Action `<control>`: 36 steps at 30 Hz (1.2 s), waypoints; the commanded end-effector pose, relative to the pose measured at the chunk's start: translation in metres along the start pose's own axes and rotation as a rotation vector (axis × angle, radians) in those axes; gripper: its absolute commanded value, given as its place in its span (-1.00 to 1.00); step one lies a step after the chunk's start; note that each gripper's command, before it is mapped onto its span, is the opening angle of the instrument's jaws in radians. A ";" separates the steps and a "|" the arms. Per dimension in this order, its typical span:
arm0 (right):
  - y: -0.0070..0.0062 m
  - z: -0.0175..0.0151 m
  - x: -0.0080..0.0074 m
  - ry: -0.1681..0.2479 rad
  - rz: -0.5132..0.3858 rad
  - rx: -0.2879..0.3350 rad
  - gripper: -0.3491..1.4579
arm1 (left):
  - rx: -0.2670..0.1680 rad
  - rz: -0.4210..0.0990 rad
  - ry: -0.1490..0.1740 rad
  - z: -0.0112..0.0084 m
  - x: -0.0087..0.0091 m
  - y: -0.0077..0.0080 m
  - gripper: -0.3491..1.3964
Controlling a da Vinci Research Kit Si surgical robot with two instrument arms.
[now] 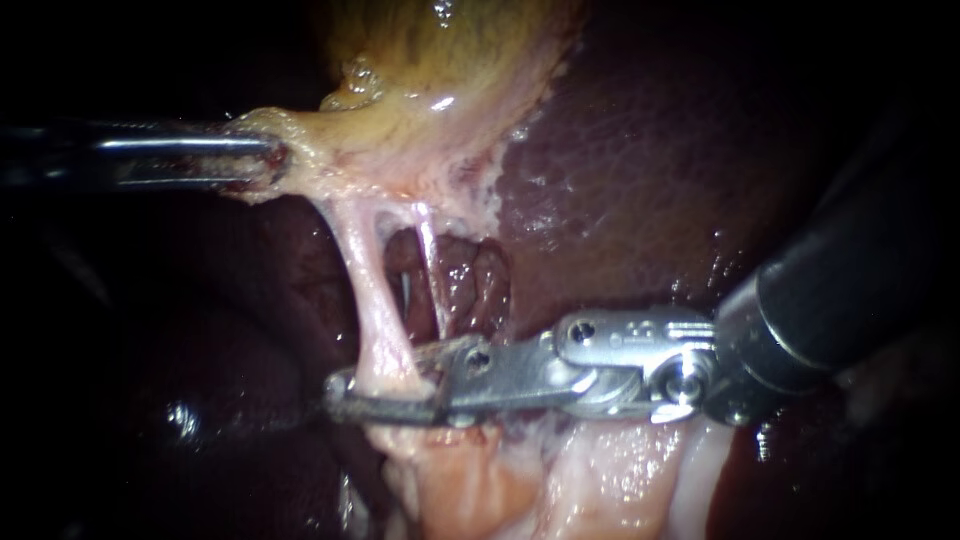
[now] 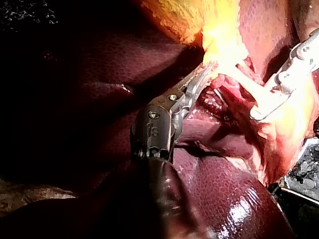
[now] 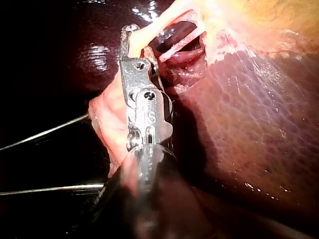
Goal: Going back first clip left tube
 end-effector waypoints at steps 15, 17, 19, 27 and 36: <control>0.0025 0.0000 -0.0006 0.070 -0.086 -0.136 -0.06 | 0.002 0.000 0.001 0.0002 0.0000 0.0001 -1.00; 0.0030 -0.0007 -0.0007 0.070 -0.114 -0.152 -0.06 | 0.002 0.000 0.001 0.0003 0.0000 0.0002 -1.00; 0.0033 -0.0019 -0.0006 0.070 -0.129 -0.163 -0.06 | 0.003 0.000 0.001 0.0005 0.0000 0.0002 -1.00; 0.0012 -0.0086 -0.0007 0.066 -0.193 -0.208 -0.06 | 0.007 0.000 0.003 0.0012 0.0000 0.0004 -1.00; -0.0006 -0.0173 -0.0013 0.055 -0.258 -0.235 -0.06 | 0.008 0.000 0.003 0.0014 0.0000 0.0005 -1.00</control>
